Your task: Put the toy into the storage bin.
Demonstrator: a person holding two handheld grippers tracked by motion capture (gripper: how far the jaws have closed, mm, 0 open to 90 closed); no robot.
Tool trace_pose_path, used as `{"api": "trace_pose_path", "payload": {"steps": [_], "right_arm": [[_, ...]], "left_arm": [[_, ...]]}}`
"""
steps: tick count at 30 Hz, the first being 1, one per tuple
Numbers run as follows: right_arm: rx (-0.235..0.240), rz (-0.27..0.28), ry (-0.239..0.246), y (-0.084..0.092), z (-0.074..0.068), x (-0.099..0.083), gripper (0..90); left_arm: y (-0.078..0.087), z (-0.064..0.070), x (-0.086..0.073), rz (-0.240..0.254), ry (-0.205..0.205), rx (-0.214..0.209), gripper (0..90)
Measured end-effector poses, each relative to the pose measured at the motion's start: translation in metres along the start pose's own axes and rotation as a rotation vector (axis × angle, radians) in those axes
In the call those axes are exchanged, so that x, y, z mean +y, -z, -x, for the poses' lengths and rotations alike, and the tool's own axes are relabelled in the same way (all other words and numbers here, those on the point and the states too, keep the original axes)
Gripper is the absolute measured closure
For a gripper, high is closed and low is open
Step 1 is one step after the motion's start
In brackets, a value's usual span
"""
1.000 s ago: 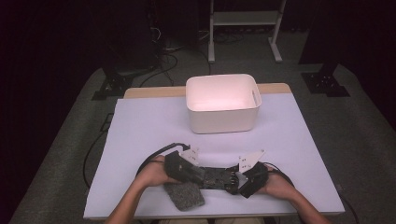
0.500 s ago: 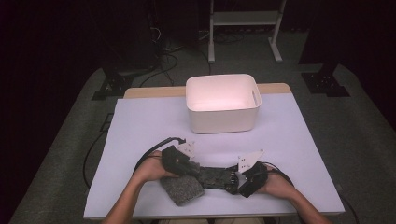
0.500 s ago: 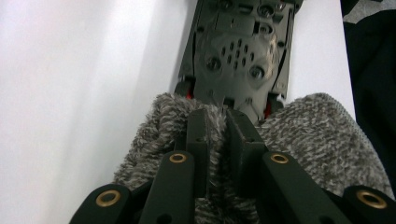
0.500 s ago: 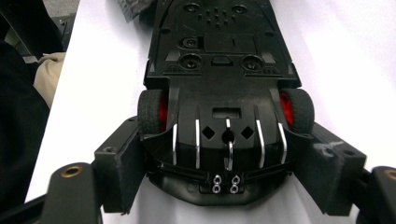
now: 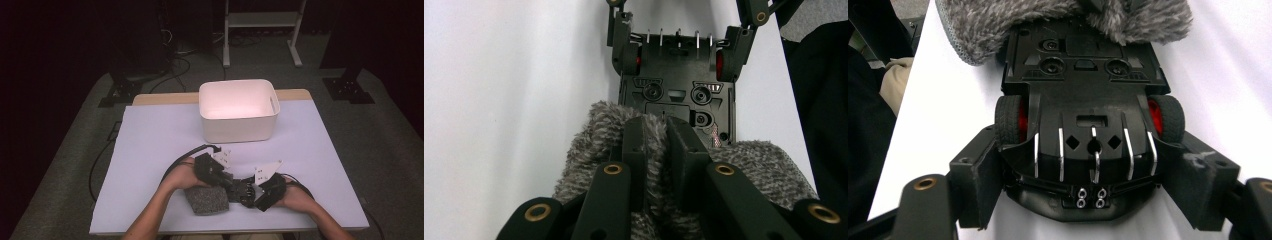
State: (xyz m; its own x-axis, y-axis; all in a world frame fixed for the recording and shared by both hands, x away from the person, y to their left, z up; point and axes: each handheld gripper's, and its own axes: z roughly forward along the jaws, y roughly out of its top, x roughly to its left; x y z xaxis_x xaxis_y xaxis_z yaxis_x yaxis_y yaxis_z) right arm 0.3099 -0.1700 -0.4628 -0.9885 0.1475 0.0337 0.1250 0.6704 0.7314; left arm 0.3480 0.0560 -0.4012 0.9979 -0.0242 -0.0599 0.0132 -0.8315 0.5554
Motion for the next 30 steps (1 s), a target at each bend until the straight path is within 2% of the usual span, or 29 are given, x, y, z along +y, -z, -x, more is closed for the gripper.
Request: {"api": "trace_pose_path", "payload": {"steps": [4,6,9,14,17,21,30], "right_arm": [[-0.003,0.003,0.005,0.0,-0.001,0.0,23.4],[-0.007,0.001,0.018,0.0,0.0,-0.001,23.4],[-0.006,0.003,0.013,0.0,0.0,-0.001,23.4],[-0.005,0.003,0.012,0.0,0.0,-0.001,23.4],[-0.006,0.002,0.014,-0.001,0.0,0.0,23.4],[-0.006,0.001,0.013,0.0,0.0,0.0,23.4],[-0.01,0.004,0.008,-0.001,-0.001,0.0,23.4]], "left_arm": [[0.008,0.001,-0.013,0.002,0.031,-0.007,79.0],[0.015,0.0,-0.024,0.004,0.057,0.009,79.0],[0.023,-0.001,-0.039,0.009,0.095,0.029,79.0],[0.027,-0.003,-0.047,0.012,0.109,0.031,78.9],[0.025,-0.003,-0.043,0.036,0.106,0.02,78.9],[0.015,-0.005,-0.03,0.034,0.086,0.004,78.9],[-0.007,-0.005,0.009,0.016,0.007,-0.03,78.8]]}}
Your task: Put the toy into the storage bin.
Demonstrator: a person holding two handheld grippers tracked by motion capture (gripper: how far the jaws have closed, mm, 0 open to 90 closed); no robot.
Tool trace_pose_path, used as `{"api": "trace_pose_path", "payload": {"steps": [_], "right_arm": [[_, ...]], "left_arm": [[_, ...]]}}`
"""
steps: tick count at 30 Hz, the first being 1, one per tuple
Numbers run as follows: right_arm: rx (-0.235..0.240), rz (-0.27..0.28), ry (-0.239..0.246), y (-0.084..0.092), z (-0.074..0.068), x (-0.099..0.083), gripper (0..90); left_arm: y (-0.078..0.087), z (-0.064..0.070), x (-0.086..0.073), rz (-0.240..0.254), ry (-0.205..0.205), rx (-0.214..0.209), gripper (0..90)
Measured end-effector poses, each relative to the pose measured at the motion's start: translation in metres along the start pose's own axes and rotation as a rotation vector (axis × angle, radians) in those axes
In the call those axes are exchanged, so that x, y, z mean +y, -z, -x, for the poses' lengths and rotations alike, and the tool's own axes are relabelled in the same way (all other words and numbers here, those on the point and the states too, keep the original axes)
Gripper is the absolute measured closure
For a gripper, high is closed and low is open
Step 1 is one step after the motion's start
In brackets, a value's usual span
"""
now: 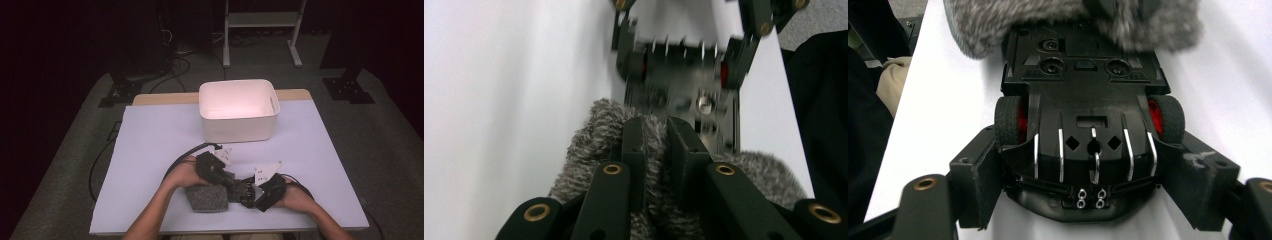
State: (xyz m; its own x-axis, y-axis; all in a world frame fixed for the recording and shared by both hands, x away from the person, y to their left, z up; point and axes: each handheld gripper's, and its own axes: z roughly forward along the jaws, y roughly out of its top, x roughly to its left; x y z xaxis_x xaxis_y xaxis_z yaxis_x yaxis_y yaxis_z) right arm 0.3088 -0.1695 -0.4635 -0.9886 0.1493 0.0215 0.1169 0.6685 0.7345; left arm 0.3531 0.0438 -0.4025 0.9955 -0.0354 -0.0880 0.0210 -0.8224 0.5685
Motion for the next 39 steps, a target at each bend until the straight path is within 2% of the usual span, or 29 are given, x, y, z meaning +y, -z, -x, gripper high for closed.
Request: {"api": "trace_pose_path", "payload": {"steps": [6,11,13,15,18,21,24,25,28,32,34,39], "right_arm": [[-0.002,-0.001,-0.006,0.0,-0.001,0.0,23.2],[0.004,0.004,-0.045,0.001,0.0,0.001,22.4],[-0.013,-0.006,-0.044,0.001,-0.001,0.002,19.5],[-0.035,-0.017,-0.023,0.003,-0.002,0.002,19.7],[-0.043,0.003,-0.04,0.009,-0.003,0.001,19.7],[-0.03,0.024,-0.067,0.016,-0.002,-0.002,20.7],[-0.022,0.044,-0.096,0.022,-0.003,-0.007,25.6],[-0.019,0.049,-0.1,0.023,-0.003,-0.008,28.9],[-0.016,0.046,-0.1,0.021,-0.003,-0.007,30.1],[-0.023,0.044,-0.086,0.019,-0.001,-0.007,30.7],[-0.016,0.059,-0.098,0.019,0.0,-0.007,30.7],[-0.026,0.055,-0.09,0.019,-0.003,-0.006,30.8]], "left_arm": [[-0.011,0.003,0.018,-0.008,-0.039,-0.016,78.3],[-0.01,0.003,0.015,-0.013,-0.027,-0.005,78.3],[-0.01,0.004,0.015,-0.016,-0.029,0.0,78.3],[-0.011,0.004,0.015,-0.016,-0.029,-0.001,78.2],[-0.01,0.004,0.014,-0.012,-0.03,-0.006,78.2],[-0.009,0.005,0.012,-0.009,-0.027,-0.009,78.1],[-0.007,0.005,0.009,-0.002,-0.018,-0.008,78.1],[-0.007,0.005,0.009,-0.003,-0.019,-0.01,78.1],[-0.006,0.006,0.008,-0.001,-0.018,-0.02,77.6],[-0.006,0.009,0.01,-0.002,-0.032,-0.041,77.7],[-0.007,0.012,0.012,0.004,-0.034,-0.053,77.8],[-0.013,0.019,0.022,-0.002,-0.066,-0.069,77.9]]}}
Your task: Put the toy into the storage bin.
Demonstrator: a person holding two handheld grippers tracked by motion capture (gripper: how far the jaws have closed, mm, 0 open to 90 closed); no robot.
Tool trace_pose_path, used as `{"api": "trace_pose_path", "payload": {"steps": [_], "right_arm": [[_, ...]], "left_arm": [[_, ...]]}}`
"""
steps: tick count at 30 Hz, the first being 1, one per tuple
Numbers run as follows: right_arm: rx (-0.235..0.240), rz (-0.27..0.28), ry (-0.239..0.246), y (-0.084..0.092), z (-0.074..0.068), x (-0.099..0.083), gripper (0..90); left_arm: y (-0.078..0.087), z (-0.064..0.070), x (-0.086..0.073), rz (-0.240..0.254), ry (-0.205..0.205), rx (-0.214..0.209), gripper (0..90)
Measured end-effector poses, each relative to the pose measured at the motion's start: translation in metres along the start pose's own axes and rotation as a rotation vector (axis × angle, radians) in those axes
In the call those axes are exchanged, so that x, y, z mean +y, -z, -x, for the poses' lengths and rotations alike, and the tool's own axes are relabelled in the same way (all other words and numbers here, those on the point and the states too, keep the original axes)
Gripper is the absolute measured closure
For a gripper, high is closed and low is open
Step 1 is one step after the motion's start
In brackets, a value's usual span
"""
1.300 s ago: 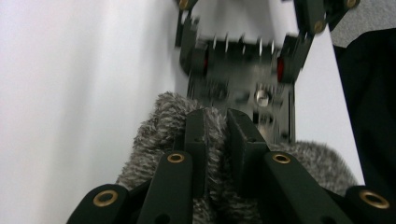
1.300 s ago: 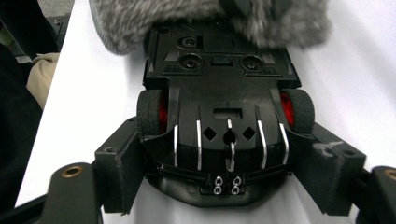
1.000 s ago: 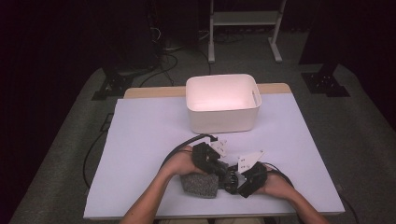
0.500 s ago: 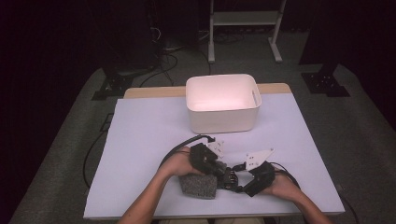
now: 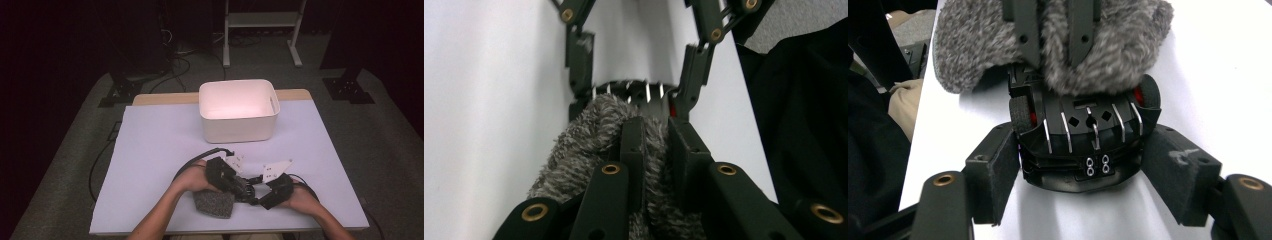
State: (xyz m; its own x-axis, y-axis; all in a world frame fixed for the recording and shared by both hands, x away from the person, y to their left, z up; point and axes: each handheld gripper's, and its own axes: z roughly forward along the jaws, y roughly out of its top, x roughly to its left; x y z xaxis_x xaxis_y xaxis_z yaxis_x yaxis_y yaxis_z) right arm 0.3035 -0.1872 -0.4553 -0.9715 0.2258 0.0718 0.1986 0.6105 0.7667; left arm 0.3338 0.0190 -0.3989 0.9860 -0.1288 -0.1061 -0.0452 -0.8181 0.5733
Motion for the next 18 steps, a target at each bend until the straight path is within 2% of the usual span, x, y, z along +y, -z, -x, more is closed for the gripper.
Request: {"api": "trace_pose_path", "payload": {"steps": [4,7,10,13,18], "right_arm": [[-0.01,0.001,0.008,-0.001,-0.003,0.002,30.9],[-0.008,-0.012,0.019,-0.005,-0.004,0.003,30.9],[-0.013,-0.021,0.032,-0.007,-0.004,0.002,31.1],[-0.004,-0.019,0.015,-0.007,-0.005,0.0,31.3],[-0.002,-0.005,0.015,-0.006,-0.004,0.002,31.4]], "left_arm": [[-0.009,0.008,0.016,-0.005,-0.062,-0.015,77.8],[-0.017,0.011,0.025,-0.022,-0.081,-0.025,77.6],[-0.02,0.009,0.024,-0.032,-0.067,-0.025,78.0],[-0.014,0.005,0.019,-0.038,-0.059,-0.01,78.1],[0.0,-0.002,0.004,-0.041,0.003,0.042,78.0]]}}
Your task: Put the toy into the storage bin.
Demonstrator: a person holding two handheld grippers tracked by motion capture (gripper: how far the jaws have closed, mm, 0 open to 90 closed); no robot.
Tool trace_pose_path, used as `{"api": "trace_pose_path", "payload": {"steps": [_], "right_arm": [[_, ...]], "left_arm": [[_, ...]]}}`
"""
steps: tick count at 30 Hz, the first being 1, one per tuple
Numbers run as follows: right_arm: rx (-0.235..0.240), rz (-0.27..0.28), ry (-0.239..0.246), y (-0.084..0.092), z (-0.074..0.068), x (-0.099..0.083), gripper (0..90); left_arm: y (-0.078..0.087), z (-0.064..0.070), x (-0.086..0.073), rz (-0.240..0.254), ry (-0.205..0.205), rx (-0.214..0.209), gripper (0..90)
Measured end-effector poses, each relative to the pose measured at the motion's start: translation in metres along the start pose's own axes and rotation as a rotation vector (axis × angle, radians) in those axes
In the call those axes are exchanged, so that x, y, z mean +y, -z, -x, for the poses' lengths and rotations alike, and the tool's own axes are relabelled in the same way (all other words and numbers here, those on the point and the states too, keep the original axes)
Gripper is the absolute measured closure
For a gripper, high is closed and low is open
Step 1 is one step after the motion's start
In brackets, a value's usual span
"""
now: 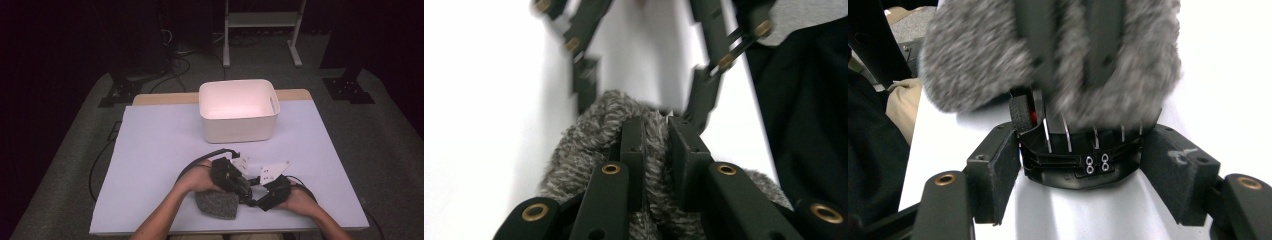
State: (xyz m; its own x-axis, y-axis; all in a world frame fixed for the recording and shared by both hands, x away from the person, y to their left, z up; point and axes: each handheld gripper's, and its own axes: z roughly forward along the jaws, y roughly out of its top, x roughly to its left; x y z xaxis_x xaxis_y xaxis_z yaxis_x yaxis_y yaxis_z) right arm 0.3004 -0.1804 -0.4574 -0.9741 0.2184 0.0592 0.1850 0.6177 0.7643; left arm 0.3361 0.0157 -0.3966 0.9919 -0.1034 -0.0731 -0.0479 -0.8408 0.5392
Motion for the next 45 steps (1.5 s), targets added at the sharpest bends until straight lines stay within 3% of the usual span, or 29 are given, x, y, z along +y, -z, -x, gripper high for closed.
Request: {"api": "trace_pose_path", "payload": {"steps": [6,9,14,19,26,35,45], "right_arm": [[-0.003,0.008,-0.001,0.0,-0.001,0.002,31.3],[-0.003,0.003,-0.003,0.0,-0.001,0.001,31.3],[-0.004,0.004,-0.003,0.0,-0.002,0.001,31.3],[0.003,-0.005,-0.002,-0.004,-0.003,0.001,31.4],[0.009,-0.004,0.003,-0.003,-0.002,0.001,31.1],[-0.027,-0.001,0.001,-0.016,0.0,0.008,20.5],[-0.024,-0.008,0.046,-0.018,0.004,0.012,19.7]], "left_arm": [[0.007,-0.008,-0.012,0.025,0.041,0.02,77.7],[0.005,-0.008,-0.009,0.021,0.03,0.019,77.7],[0.001,-0.006,0.0,0.06,0.017,0.004,77.6],[-0.005,-0.007,0.001,0.041,0.015,-0.005,77.6],[-0.001,-0.004,-0.005,0.036,0.014,0.003,77.8],[-0.002,-0.002,-0.007,0.036,0.008,-0.003,77.8],[-0.001,-0.001,-0.009,0.035,0.006,-0.017,77.7]]}}
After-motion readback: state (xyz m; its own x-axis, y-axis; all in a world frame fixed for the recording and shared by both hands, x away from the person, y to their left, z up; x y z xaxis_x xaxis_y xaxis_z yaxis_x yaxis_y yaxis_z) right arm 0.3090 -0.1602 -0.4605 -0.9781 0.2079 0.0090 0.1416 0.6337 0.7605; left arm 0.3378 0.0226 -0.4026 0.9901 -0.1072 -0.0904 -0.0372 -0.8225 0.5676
